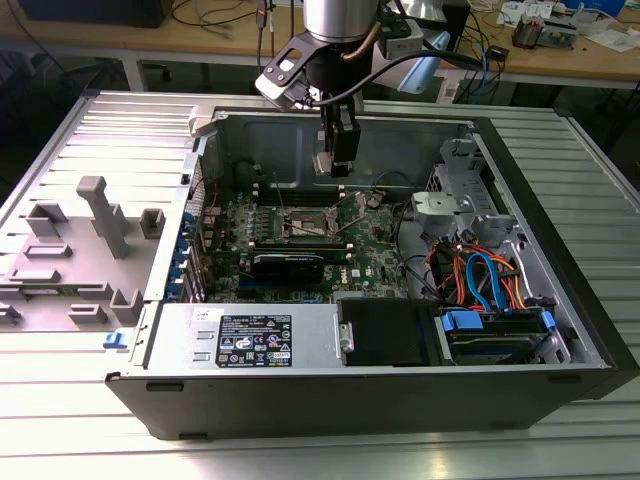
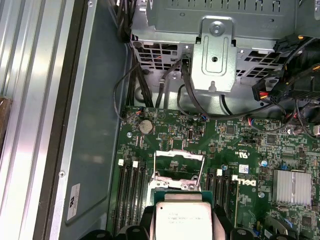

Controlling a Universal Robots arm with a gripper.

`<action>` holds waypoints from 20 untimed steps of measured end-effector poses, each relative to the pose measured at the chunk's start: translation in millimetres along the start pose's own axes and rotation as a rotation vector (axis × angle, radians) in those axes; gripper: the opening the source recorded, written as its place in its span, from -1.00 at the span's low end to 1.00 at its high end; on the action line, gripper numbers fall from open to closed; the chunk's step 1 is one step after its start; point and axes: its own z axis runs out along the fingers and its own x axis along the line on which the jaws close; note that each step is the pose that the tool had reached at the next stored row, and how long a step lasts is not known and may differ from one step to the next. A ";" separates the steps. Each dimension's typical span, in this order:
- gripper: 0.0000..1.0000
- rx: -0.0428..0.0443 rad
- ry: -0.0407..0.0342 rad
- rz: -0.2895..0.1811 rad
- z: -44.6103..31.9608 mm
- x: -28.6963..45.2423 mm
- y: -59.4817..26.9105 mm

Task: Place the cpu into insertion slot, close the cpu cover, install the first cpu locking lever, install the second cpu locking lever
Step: 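Place the cpu into insertion slot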

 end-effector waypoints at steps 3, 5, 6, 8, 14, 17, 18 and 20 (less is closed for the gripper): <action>0.08 0.0010 -0.0010 0.013 2.3 0.2 -1.4; 0.08 0.0022 -0.0041 0.057 5.0 0.2 -1.6; 0.08 0.0023 -0.0049 0.068 5.7 0.2 -1.6; 0.08 0.0052 -0.0057 0.082 7.7 0.2 -1.9; 0.08 0.0064 -0.0066 0.085 9.1 0.2 -2.3; 0.08 0.0063 -0.0066 0.086 9.1 0.3 -2.7; 0.08 0.0064 -0.0066 0.085 9.1 0.3 -2.7; 0.08 0.0063 -0.0066 0.085 9.1 0.3 -2.7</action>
